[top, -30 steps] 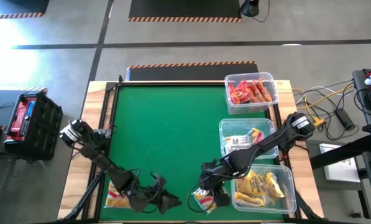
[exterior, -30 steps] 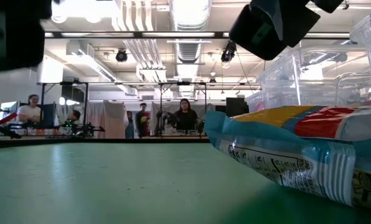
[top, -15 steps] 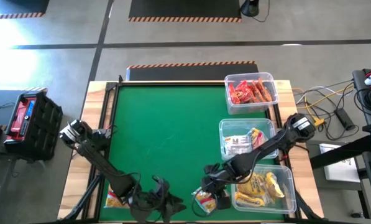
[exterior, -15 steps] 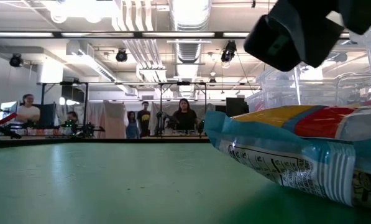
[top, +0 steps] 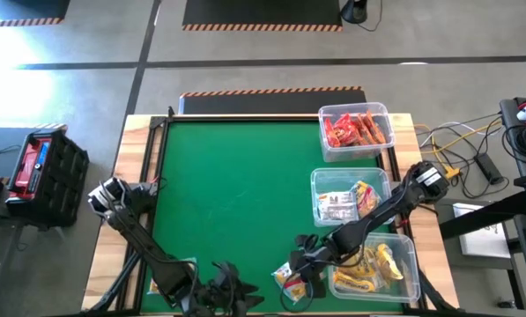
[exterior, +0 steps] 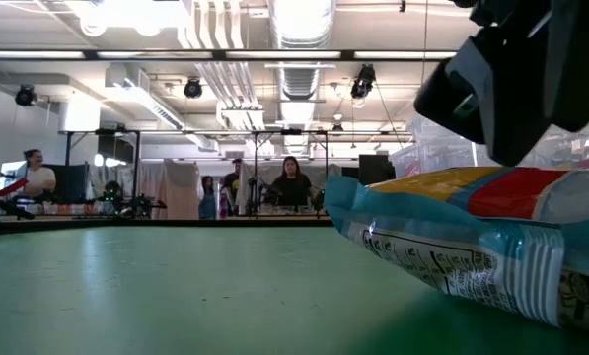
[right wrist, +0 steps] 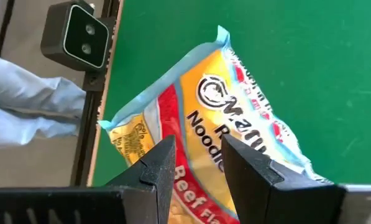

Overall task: Sort Maruchan noodles
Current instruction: Move the right blue noodle pack to the center of the table

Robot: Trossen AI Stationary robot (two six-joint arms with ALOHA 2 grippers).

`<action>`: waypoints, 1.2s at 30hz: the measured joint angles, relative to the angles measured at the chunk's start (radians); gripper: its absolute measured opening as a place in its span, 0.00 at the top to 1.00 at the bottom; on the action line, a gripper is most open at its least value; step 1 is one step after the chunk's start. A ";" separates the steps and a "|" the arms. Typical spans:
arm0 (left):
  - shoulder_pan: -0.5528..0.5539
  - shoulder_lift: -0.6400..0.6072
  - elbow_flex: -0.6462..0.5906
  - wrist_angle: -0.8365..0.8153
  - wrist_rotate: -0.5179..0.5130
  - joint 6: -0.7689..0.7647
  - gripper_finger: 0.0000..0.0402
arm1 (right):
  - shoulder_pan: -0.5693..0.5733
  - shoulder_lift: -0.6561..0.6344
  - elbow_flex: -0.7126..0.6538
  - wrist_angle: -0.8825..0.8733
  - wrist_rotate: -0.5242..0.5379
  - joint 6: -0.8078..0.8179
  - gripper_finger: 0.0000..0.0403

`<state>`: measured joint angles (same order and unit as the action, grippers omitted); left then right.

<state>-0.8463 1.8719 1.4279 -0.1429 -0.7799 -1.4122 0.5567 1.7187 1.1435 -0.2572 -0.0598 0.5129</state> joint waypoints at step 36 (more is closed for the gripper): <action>-0.043 0.102 0.051 0.016 -0.077 -0.206 0.55 | 0.048 0.000 0.036 0.001 -0.008 0.358 0.71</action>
<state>-0.8894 1.9739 1.4788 -0.1268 -0.8567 -1.6181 0.6050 1.7187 1.1794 -0.2565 -0.0678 0.8707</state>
